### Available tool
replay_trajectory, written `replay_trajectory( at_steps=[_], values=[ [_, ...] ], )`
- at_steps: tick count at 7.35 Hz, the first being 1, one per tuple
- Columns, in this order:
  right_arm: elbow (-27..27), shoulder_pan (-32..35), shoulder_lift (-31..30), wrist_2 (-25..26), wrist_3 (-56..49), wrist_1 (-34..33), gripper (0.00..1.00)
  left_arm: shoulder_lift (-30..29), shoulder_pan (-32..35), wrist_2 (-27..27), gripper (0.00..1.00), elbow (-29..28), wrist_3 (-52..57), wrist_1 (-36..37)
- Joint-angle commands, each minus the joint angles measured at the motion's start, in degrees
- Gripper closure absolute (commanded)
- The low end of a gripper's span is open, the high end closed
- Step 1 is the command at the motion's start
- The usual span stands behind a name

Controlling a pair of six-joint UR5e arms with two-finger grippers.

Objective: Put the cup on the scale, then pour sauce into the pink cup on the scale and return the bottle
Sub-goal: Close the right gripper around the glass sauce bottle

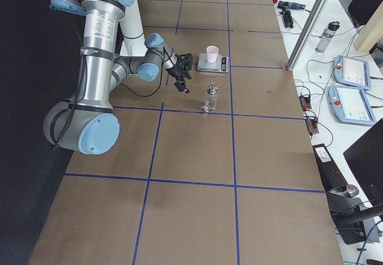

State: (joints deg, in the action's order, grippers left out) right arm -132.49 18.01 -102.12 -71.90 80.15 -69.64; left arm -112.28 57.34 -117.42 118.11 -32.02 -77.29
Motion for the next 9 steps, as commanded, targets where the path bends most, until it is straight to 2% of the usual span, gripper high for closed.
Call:
replay_trajectory(
  at_steps=[1,2,3,4,6,9],
  values=[
    [2.4,-3.5,0.3,11.5,0.0,0.3,0.00,1.5,0.6,0.1,0.00,-0.1,2.3,-0.4],
    [5.5,-4.7,0.0,16.6,0.0,4.3,0.00,2.2,0.6,0.3,0.00,0.1,2.6,-0.4],
    [11.8,-5.6,-0.1,20.2,-0.4,14.3,0.00,2.8,0.8,0.5,0.00,0.1,6.0,-0.5],
    [15.6,-6.4,-1.6,22.1,-1.3,22.4,0.00,3.6,2.2,0.5,0.00,0.0,8.8,-0.5],
    [16.8,-6.9,-2.6,27.4,-4.3,24.2,0.00,3.8,3.1,0.5,0.00,-0.2,10.1,-0.5],
    [19.5,-7.6,-0.9,31.5,-4.2,24.2,0.00,3.8,3.2,0.5,0.00,-0.3,10.0,-0.5]
  ],
)
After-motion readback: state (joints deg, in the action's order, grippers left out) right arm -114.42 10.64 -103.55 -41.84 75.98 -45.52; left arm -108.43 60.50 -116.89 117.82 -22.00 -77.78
